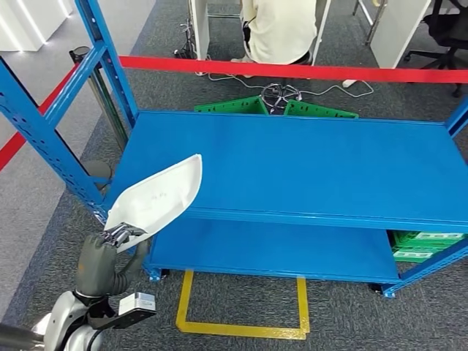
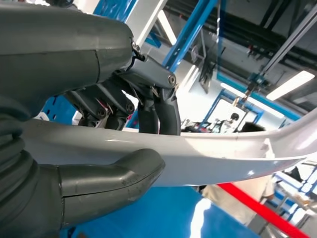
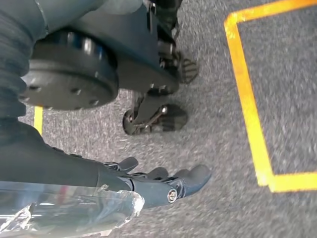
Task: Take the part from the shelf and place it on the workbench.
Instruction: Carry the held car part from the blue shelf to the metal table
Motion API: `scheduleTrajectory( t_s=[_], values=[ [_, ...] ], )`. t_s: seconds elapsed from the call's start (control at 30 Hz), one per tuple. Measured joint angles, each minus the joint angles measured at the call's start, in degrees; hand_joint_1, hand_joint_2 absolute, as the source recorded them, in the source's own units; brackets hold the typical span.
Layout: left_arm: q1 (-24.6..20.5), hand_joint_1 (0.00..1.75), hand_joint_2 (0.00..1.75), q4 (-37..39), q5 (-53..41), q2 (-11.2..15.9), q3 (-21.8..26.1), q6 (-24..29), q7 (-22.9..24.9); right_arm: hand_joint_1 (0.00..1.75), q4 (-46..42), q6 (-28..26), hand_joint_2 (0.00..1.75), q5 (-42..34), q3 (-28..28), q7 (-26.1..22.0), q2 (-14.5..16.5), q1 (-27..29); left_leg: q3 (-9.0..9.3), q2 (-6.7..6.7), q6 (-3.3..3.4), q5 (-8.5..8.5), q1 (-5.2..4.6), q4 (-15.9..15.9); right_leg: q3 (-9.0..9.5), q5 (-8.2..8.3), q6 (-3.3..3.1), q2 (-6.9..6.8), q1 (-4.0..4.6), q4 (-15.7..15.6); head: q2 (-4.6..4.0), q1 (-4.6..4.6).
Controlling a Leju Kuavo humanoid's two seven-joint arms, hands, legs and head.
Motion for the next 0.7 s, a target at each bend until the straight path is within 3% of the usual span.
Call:
scheduleTrajectory(
  t_s=[0.07, 0.1, 0.17, 0.2, 0.23, 0.27, 0.33, 0.4, 0.43, 0.47, 0.53, 0.57, 0.6, 0.67, 0.7],
  values=[
    [-0.1, 1.75, 1.75, 0.0, -0.1, -0.2, -0.1, 0.1, -0.1, 0.0, 0.0, 0.1, 1.75, -0.2, -0.6, 0.0, 0.1, 0.1, -0.77, -0.08, -0.75, -1.85, 0.11, 1.3, -0.76, 1.14, -0.56, -0.02, -0.27, -0.4, 0.0, 0.0],
    [-0.1, 1.75, 1.75, 0.0, -0.2, -0.2, -0.1, 0.2, -0.2, 0.0, 0.0, 0.1, 1.75, -0.3, -0.8, -0.1, 0.1, 0.1, -1.58, -0.12, -1.13, -4.21, 0.2, 3.4, -1.3, 1.86, -0.77, -0.01, -0.46, -0.6, 0.0, -0.1],
    [-0.4, 1.75, 1.75, 0.0, -0.3, -0.4, -0.3, 0.3, -0.3, 0.0, 0.0, 0.4, 1.75, -0.4, -1.2, -0.3, 0.1, 0.0, -3.66, -0.14, -1.81, -9.83, 0.54, 10.4, -2.91, 3.27, -0.92, 0.2, -0.53, -0.5, 0.01, -0.46],
    [-0.5, 1.75, 1.75, 0.0, -0.3, -0.5, -0.5, 0.3, -0.4, 0.0, 0.0, 0.5, 1.75, -0.4, -1.4, -0.4, 0.1, 0.1, -4.33, -0.14, -2.06, -11.34, 0.72, 13.6, -3.84, 3.97, -0.82, 0.37, -0.56, -0.4, 0.01, -0.51],
    [-0.6, 1.75, 1.75, 0.1, -0.3, -0.6, -0.6, 0.2, -0.5, 0.0, 0.0, 0.6, 1.75, -0.4, -1.6, -0.6, 0.1, 0.1, -4.33, -0.14, -2.25, -11.53, 0.85, 15.6, -4.83, 4.66, -0.69, 0.59, -0.61, -0.3, 0.01, -0.53],
    [-0.7, 1.75, 1.75, 0.2, -0.2, -0.6, -0.7, 0.2, -0.6, 0.0, 0.0, 0.8, 1.75, -0.4, -1.8, -0.7, 0.1, 0.1, -3.46, -0.15, -2.39, -10.49, 0.97, 15.7, -5.81, 5.3, -0.51, 0.88, -0.71, -0.1, 0.01, -0.53],
    [-1.2, 1.75, 1.75, 0.3, 0.0, -0.8, -0.9, 0.1, -0.9, 0.0, -0.1, 1.5, 1.75, -0.1, -2.0, -0.9, 0.0, 0.1, 1.14, -0.97, -2.62, -7.42, 1.31, 10.2, -7.77, 6.59, 0.08, 1.76, -1.03, 0.4, 0.01, -0.54],
    [-1.8, 1.75, 1.75, 0.6, 0.3, -1.2, -1.0, 0.0, -1.4, 0.0, -0.3, 2.6, 1.75, 0.1, -2.2, -1.0, -0.5, 0.0, 6.28, -3.01, -2.43, -7.07, 1.55, 2.6, -9.34, 7.84, 0.87, 2.82, -1.16, 0.9, 0.01, -0.61],
    [-2.1, 1.75, 1.75, 0.8, 0.4, -1.4, -1.0, -0.1, -1.6, 0.0, -0.4, 3.0, 1.75, 0.1, -2.3, -1.1, -0.7, 0.0, 7.59, -3.71, -2.1, -7.61, 1.57, 0.3, -9.82, 8.54, 1.25, 3.33, -1.14, 1.0, 0.01, -0.64],
    [-2.4, 1.75, 1.75, 1.0, 0.6, -1.6, -1.1, -0.1, -1.9, 0.0, -0.5, 3.2, 1.75, 0.1, -2.5, -1.1, -0.9, 0.1, 7.83, -3.73, -1.59, -7.91, 1.41, -0.6, -10.16, 9.29, 1.6, 3.84, -1.14, 0.8, 0.01, -0.64],
    [-3.1, 1.75, 1.75, 1.6, 0.9, -2.1, -1.1, -0.3, -2.3, 0.0, -0.5, 3.0, 1.75, 0.0, -3.2, -0.9, -1.2, 0.6, 7.0, -2.46, -0.38, -7.21, 1.32, -0.6, -10.63, 10.17, 2.25, 4.37, -1.32, 0.5, 0.01, -0.57],
    [-3.5, 1.75, 1.75, 1.9, 1.0, -2.5, -1.1, -0.3, -2.5, 0.0, -0.6, 2.7, 1.75, -0.1, -3.5, -0.8, -1.2, 0.9, 6.5, -1.84, 0.24, -6.64, 1.29, -0.6, -11.15, 9.14, 2.51, 3.83, -1.36, 1.2, 0.0, -0.39],
    [-3.8, 1.75, 1.75, 2.1, 1.1, -2.8, -1.1, -0.4, -2.7, 0.0, -0.6, 2.4, 1.75, -0.2, -3.9, -0.6, -1.3, 1.2, 5.9, -1.18, 0.76, -6.01, 1.29, -0.6, -11.87, 6.92, 2.69, 2.92, -1.36, 3.0, 0.0, -0.17],
    [-4.3, 1.75, 1.75, 2.7, 1.1, -3.4, -1.1, -0.4, -3.0, 0.0, -0.7, 1.8, 1.75, -0.4, -4.5, -0.3, -1.3, 1.3, 4.37, 0.1, 1.31, -4.67, 1.02, -0.6, -13.91, 0.49, 2.94, 0.92, -1.32, 10.4, -0.01, 0.27],
    [-4.5, 1.75, 1.75, 3.1, 1.1, -3.7, -1.1, -0.4, -3.1, 0.0, -0.8, 1.5, 1.75, -0.6, -4.8, -0.2, -1.3, 1.2, 3.47, 0.79, 1.37, -3.99, 0.89, -0.6, -14.59, -1.7, 3.06, 0.47, -1.35, 14.5, 0.0, 0.34]
  ],
)
